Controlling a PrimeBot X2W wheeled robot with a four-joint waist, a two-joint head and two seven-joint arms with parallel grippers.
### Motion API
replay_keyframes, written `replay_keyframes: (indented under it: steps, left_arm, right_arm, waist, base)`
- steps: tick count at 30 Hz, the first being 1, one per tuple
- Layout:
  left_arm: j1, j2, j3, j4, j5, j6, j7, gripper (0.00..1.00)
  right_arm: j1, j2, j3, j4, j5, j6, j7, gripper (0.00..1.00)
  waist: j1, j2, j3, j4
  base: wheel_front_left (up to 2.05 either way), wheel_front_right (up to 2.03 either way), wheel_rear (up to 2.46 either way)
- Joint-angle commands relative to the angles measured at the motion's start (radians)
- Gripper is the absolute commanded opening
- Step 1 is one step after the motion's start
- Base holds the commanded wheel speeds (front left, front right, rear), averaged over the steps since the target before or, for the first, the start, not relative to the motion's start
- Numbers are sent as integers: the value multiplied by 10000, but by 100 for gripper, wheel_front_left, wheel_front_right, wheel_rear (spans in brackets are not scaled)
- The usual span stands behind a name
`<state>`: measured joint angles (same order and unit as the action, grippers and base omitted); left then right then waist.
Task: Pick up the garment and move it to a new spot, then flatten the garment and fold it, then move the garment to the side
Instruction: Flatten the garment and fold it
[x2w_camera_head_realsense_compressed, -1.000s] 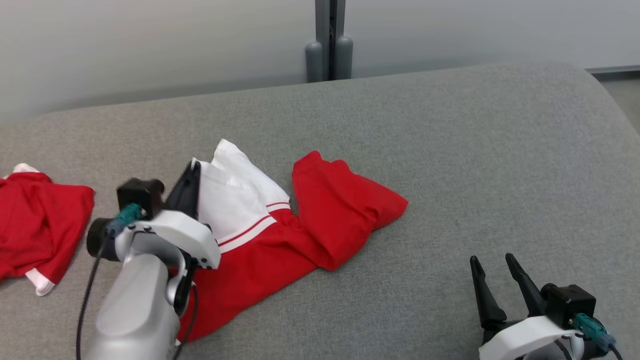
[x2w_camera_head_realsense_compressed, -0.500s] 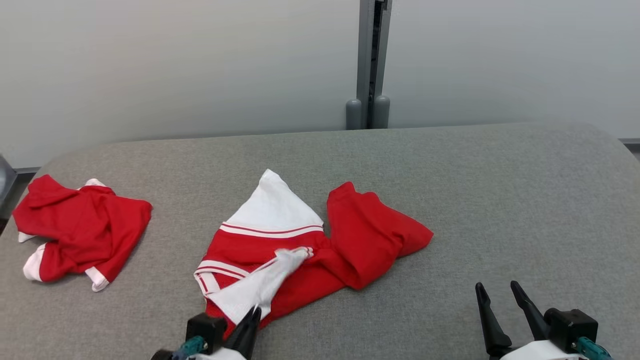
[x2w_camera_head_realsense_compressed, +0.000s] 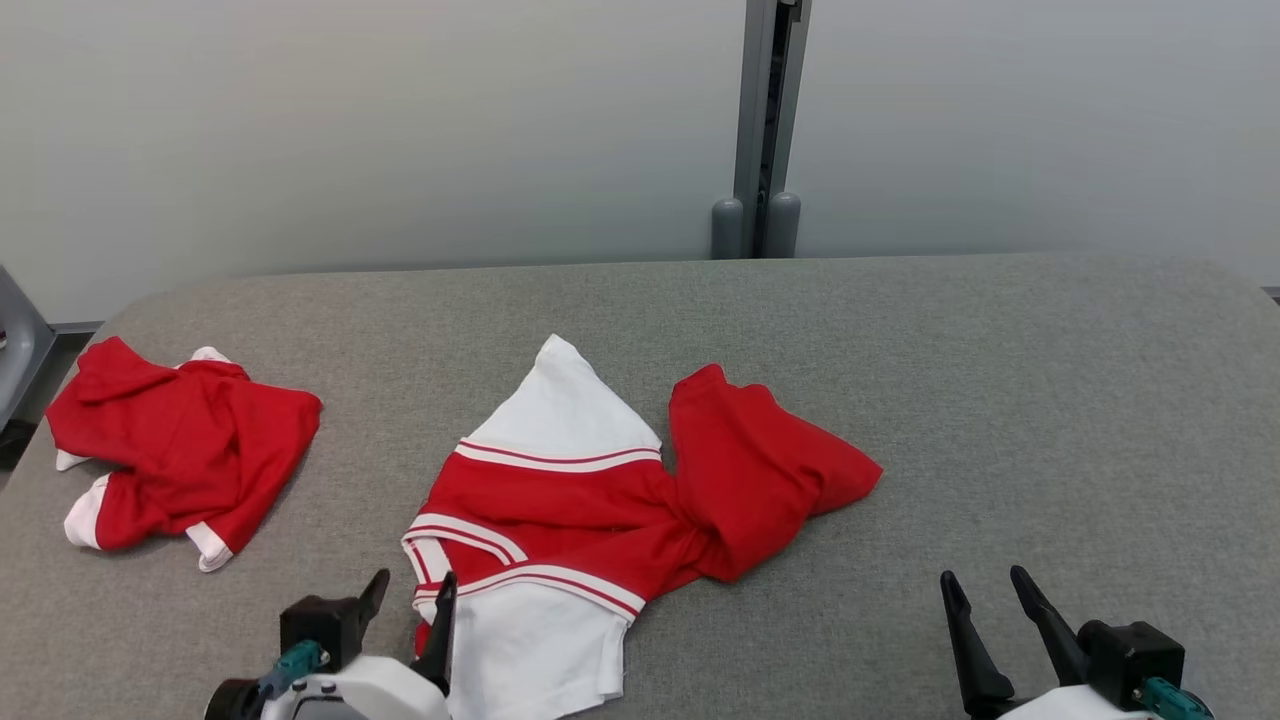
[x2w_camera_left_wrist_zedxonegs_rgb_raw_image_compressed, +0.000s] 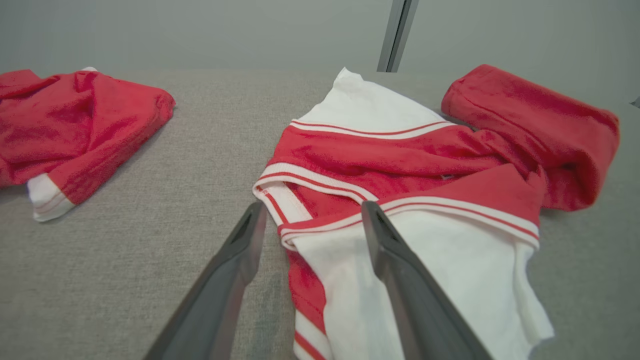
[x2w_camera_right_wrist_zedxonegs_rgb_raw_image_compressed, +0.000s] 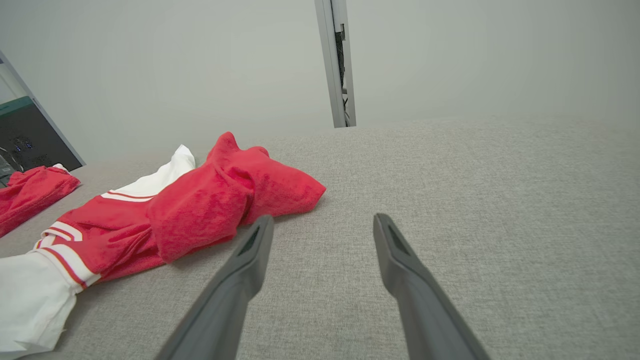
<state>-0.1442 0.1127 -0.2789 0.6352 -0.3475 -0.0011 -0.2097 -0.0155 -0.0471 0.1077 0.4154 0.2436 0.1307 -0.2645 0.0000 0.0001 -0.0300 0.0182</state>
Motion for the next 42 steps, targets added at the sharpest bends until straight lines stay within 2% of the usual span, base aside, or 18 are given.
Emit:
replay_keyframes:
  steps: [1,7,13,20,26,28,35,42]
  left_arm:
    - [-281,77,50,-76,-39,79,-3,100]
    - [-1469,218,125,170,-154,120,917,100]
    - [-2977,437,-60,890,3,160,2098,100]
    - [-3976,655,-173,1944,-32,31,3400,100]
    - [-4303,717,-128,2988,-194,-3,3829,100]
    - [-4309,725,-148,3226,-274,-133,3875,0]
    - [-5177,1074,-279,3242,-139,-484,3330,0]
    - [-6843,2087,27,2748,41,-293,2491,0]
  right_arm:
    - [-76,-72,13,-14,10,1,4,100]
    - [-186,-72,54,41,-105,1,4,100]
    - [-556,-71,63,-4,-164,1,4,100]
    - [-894,-69,61,-48,-146,1,4,100]
    - [-1137,-72,89,-141,-59,-1,4,100]
    - [-1228,-62,198,-142,-65,1,4,100]
    - [-1527,-68,546,-219,213,1,4,100]
    - [-1589,-71,525,-268,341,-1,4,100]
  waist:
    - [0,-1,39,-46]
    - [0,-1,335,-336]
    - [0,-1,1137,-760]
    - [0,-1,1892,-1118]
    - [0,-1,2337,-1362]
    - [0,-1,2448,-1426]
    - [0,-1,2670,-1692]
    - [0,-1,2861,-2073]
  base:
    - [0,0,0]
    - [0,0,0]
    - [0,0,0]
    - [0,0,0]
    - [0,0,0]
    - [0,0,0]
    - [0,0,0]
    - [0,0,0]
